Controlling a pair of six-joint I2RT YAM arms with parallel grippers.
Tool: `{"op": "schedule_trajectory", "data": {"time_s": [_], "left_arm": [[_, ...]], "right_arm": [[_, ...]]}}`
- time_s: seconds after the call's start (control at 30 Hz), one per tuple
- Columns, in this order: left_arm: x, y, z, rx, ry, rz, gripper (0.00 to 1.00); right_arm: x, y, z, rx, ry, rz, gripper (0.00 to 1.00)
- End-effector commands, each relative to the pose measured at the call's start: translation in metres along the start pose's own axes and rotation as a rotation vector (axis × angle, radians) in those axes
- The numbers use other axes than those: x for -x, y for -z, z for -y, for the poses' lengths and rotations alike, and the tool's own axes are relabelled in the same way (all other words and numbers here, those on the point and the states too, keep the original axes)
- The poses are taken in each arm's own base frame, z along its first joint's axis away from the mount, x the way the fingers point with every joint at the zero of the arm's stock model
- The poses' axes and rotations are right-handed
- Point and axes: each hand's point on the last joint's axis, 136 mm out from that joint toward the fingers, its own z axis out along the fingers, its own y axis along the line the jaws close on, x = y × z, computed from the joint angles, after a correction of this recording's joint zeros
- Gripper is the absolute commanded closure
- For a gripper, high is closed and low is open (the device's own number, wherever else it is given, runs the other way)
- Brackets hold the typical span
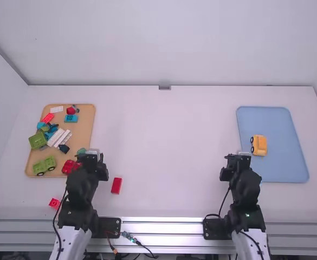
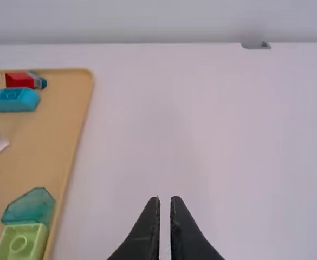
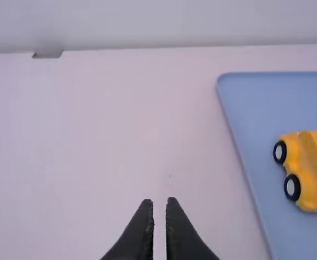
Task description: Assemble lego blocks to make yellow taxi
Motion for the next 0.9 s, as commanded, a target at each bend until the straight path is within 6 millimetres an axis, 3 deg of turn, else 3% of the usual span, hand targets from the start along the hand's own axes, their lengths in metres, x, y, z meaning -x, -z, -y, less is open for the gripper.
{"op": "schedule_trajectory", "data": {"time_s": [0.0, 0.57, 0.87], "left_arm": [[-0.003, 0.0, -0.003, 0.016, -0.006, 0.017, 0.97], [0.041, 0.018, -0.003, 0.015, -0.008, 0.225, 1.0], [0.045, 0.019, -0.002, 0.015, -0.008, 0.241, 1.0]], "right_arm": [[-0.001, 0.001, 0.0, -0.002, -0.004, 0.021, 0.96], [0.044, 0.019, 0.0, -0.002, -0.001, 0.236, 1.0], [0.051, 0.022, 0.0, -0.002, 0.0, 0.268, 1.0]]}}
